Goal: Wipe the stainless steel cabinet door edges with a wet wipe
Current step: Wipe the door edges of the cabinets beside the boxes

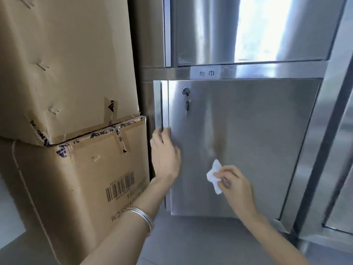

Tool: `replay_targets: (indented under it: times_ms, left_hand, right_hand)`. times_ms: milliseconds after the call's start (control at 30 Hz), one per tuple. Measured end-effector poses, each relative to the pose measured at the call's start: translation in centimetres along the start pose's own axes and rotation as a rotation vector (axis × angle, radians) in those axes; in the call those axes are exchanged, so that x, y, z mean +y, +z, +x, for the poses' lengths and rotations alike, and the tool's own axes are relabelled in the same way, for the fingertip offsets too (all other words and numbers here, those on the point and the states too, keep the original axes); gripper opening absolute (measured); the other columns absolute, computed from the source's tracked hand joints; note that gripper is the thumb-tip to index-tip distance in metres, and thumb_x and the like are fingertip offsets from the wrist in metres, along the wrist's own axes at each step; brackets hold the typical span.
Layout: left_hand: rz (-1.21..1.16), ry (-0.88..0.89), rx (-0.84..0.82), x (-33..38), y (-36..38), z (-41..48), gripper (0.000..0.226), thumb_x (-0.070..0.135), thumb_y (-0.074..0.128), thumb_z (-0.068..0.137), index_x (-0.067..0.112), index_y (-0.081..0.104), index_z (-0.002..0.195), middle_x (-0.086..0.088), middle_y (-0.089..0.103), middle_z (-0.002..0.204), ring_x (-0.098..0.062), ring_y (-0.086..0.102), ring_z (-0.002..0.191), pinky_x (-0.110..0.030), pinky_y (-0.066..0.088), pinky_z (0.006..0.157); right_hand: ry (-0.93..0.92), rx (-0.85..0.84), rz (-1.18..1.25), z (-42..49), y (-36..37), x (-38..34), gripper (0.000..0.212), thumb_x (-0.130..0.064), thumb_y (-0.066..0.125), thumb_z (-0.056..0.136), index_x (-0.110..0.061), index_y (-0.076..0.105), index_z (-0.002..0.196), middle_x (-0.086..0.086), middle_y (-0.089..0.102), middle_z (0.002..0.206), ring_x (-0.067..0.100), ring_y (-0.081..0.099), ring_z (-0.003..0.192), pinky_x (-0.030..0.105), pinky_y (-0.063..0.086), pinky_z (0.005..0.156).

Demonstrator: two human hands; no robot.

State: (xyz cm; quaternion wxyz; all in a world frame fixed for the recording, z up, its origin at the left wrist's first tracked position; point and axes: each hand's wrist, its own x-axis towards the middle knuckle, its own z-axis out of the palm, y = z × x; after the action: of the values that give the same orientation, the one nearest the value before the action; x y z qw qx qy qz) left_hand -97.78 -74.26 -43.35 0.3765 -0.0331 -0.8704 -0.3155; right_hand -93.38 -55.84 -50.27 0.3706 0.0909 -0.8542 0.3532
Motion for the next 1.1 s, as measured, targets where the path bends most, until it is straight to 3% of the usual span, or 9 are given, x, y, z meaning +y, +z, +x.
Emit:
replay_targets:
  times_ms: [100, 200, 333, 467, 800, 867, 967, 1033, 1100]
  left_hand:
    - [0.152, 0.261, -0.125, 2.7, 2.7, 0.9, 0.062, 0.009, 0.051, 0.090, 0.015, 0.030, 0.149, -0.006, 0.015, 0.159, -0.025, 0.015, 0.144, -0.032, 0.028, 0.110]
    - [0.241, 0.370, -0.310, 4.8, 5.8, 2.0, 0.063, 0.023, 0.047, 0.097, 0.024, 0.019, 0.153, 0.002, -0.001, 0.162, -0.022, 0.000, 0.148, -0.032, 0.028, 0.111]
    - [0.258, 0.338, -0.370, 6.3, 9.0, 2.7, 0.069, 0.040, 0.049, 0.098, 0.029, 0.011, 0.155, 0.000, -0.012, 0.162, -0.030, -0.008, 0.149, -0.034, 0.030, 0.113]
    - [0.253, 0.331, -0.443, 6.6, 10.3, 4.8, 0.073, 0.045, 0.052, 0.095, 0.031, 0.012, 0.155, -0.003, -0.015, 0.162, -0.025, 0.003, 0.149, -0.035, 0.029, 0.114]
    - [0.474, 0.297, -0.788, 8.0, 7.4, 7.8, 0.081, 0.048, 0.054, 0.093, 0.034, 0.003, 0.154, 0.000, -0.024, 0.160, -0.027, 0.004, 0.149, -0.043, 0.017, 0.119]
    - [0.476, 0.293, -0.843, 9.5, 5.3, 8.6, 0.075, 0.042, 0.053, 0.094, 0.032, 0.009, 0.154, 0.003, -0.016, 0.162, -0.024, 0.003, 0.150, -0.044, 0.022, 0.118]
    - [0.364, 0.301, -0.775, 13.4, 1.0, 10.5, 0.060, 0.028, 0.050, 0.095, 0.028, 0.028, 0.151, 0.006, 0.004, 0.163, -0.016, 0.010, 0.149, -0.038, 0.041, 0.107]
    - [0.288, 0.403, -0.642, 16.9, -2.7, 12.3, 0.055, 0.022, 0.058, 0.090, 0.024, 0.045, 0.144, 0.001, 0.028, 0.158, -0.017, 0.027, 0.145, -0.035, 0.044, 0.105]
    - [0.233, 0.561, -0.504, 20.6, -6.6, 14.5, 0.053, 0.016, 0.081, 0.069, 0.016, 0.068, 0.121, -0.007, 0.061, 0.132, -0.025, 0.058, 0.122, -0.037, 0.053, 0.092]
  right_hand:
    - [-0.018, 0.125, -0.047, 3.5, -3.8, 0.5, 0.023, 0.007, 0.069, 0.074, -0.013, 0.074, 0.083, -0.001, 0.062, 0.099, 0.019, 0.061, 0.078, 0.033, 0.047, 0.059]
    - [-0.063, 0.196, -0.093, 6.0, -6.6, 1.3, 0.019, 0.006, 0.068, 0.075, -0.010, 0.074, 0.083, 0.003, 0.063, 0.099, 0.023, 0.062, 0.081, 0.034, 0.049, 0.062]
    - [-0.128, 0.188, -0.189, 8.2, -8.7, 2.8, 0.014, 0.006, 0.067, 0.077, -0.005, 0.073, 0.085, 0.005, 0.066, 0.098, 0.027, 0.064, 0.079, 0.040, 0.052, 0.061]
    - [-0.219, 0.161, -0.286, 10.1, -10.0, 4.0, 0.012, 0.004, 0.071, 0.076, -0.004, 0.072, 0.084, 0.005, 0.068, 0.096, 0.027, 0.066, 0.077, 0.040, 0.053, 0.055]
    - [-0.159, 0.046, -0.297, 14.7, -13.5, 1.2, 0.015, 0.008, 0.072, 0.072, -0.003, 0.072, 0.083, 0.008, 0.070, 0.094, 0.026, 0.068, 0.078, 0.038, 0.056, 0.058]
    - [-0.159, 0.003, -0.311, 15.6, -15.3, -0.5, 0.017, 0.009, 0.073, 0.071, -0.003, 0.072, 0.082, 0.007, 0.070, 0.094, 0.025, 0.068, 0.076, 0.036, 0.056, 0.057]
    - [-0.185, -0.083, -0.322, 17.9, -19.4, -3.4, 0.017, 0.008, 0.072, 0.072, -0.003, 0.072, 0.084, 0.006, 0.069, 0.095, 0.025, 0.067, 0.075, 0.035, 0.057, 0.056]
    - [-0.185, -0.093, -0.335, 20.5, -22.9, -5.8, 0.018, 0.008, 0.073, 0.072, -0.004, 0.072, 0.085, 0.006, 0.069, 0.097, 0.024, 0.068, 0.077, 0.036, 0.057, 0.056]
    - [-0.172, -0.071, -0.340, 23.4, -26.7, -8.6, 0.020, 0.009, 0.075, 0.070, -0.005, 0.072, 0.085, 0.004, 0.069, 0.097, 0.024, 0.068, 0.078, 0.034, 0.056, 0.056]
